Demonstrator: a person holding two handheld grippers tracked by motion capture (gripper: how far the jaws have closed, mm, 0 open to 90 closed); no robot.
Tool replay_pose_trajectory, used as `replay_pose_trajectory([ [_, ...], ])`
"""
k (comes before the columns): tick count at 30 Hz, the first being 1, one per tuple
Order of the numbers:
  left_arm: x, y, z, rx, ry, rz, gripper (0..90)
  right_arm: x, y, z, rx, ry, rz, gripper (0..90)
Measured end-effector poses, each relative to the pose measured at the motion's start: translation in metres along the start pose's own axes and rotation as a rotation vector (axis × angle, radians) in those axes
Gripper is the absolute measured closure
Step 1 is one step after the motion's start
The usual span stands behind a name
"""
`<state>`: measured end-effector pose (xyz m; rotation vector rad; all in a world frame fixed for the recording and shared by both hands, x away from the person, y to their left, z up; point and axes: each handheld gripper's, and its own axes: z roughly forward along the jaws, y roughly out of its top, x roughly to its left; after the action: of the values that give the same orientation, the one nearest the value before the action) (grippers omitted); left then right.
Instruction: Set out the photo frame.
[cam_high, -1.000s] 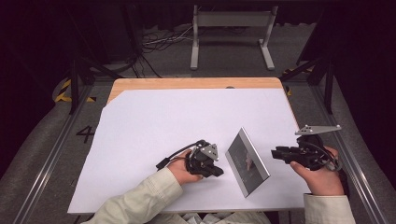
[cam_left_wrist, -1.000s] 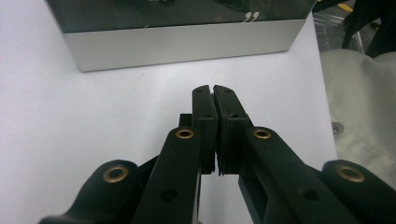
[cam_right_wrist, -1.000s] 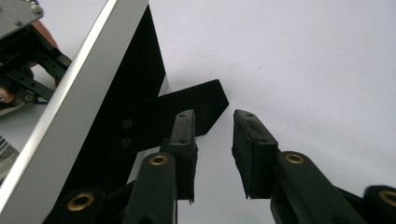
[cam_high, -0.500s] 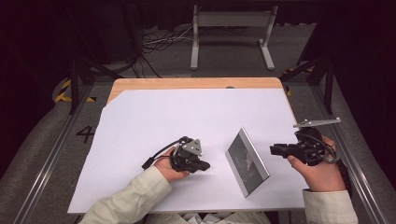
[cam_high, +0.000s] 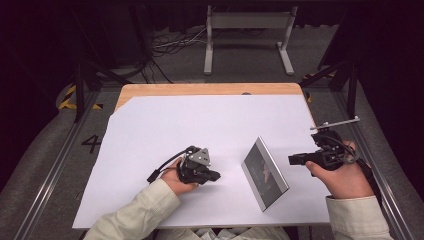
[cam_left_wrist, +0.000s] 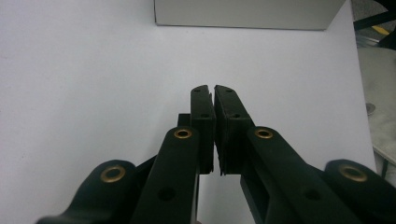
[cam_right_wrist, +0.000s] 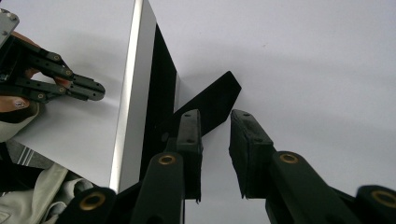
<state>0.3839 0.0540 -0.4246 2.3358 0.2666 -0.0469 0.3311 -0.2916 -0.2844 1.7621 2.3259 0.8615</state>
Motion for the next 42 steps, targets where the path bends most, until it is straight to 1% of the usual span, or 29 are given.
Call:
replay_pose_trajectory([
  [6, 0.000, 0.000, 0.000, -0.007, 0.006, 0.002, 86.8, 0.006, 0.006, -0.002, 0.037, -0.015, 0.009, 73.4],
  [10, 0.000, -0.001, 0.001, -0.008, 0.006, 0.001, 86.7, 0.010, 0.009, -0.003, 0.052, -0.024, 0.004, 72.9],
  [15, 0.000, -0.001, 0.001, -0.007, 0.005, 0.006, 86.3, 0.015, 0.012, -0.004, 0.075, -0.024, 0.011, 72.7],
  [20, 0.000, -0.001, 0.000, -0.007, 0.006, 0.004, 86.4, 0.024, 0.017, -0.005, 0.105, -0.036, 0.015, 72.7],
  [31, 0.002, -0.002, 0.000, -0.014, 0.010, -0.005, 86.6, 0.036, 0.025, -0.004, 0.131, -0.051, -0.013, 71.9],
  [36, 0.002, -0.002, 0.000, -0.010, 0.007, -0.002, 86.6, 0.039, 0.027, -0.003, 0.147, -0.055, -0.019, 71.9],
  [40, 0.002, -0.002, 0.000, -0.017, 0.007, -0.011, 86.6, 0.042, 0.029, -0.002, 0.161, -0.057, -0.025, 71.8],
  [42, 0.003, -0.003, -0.001, -0.012, 0.007, -0.009, 86.5, 0.044, 0.030, -0.001, 0.166, -0.055, -0.032, 71.6],
])
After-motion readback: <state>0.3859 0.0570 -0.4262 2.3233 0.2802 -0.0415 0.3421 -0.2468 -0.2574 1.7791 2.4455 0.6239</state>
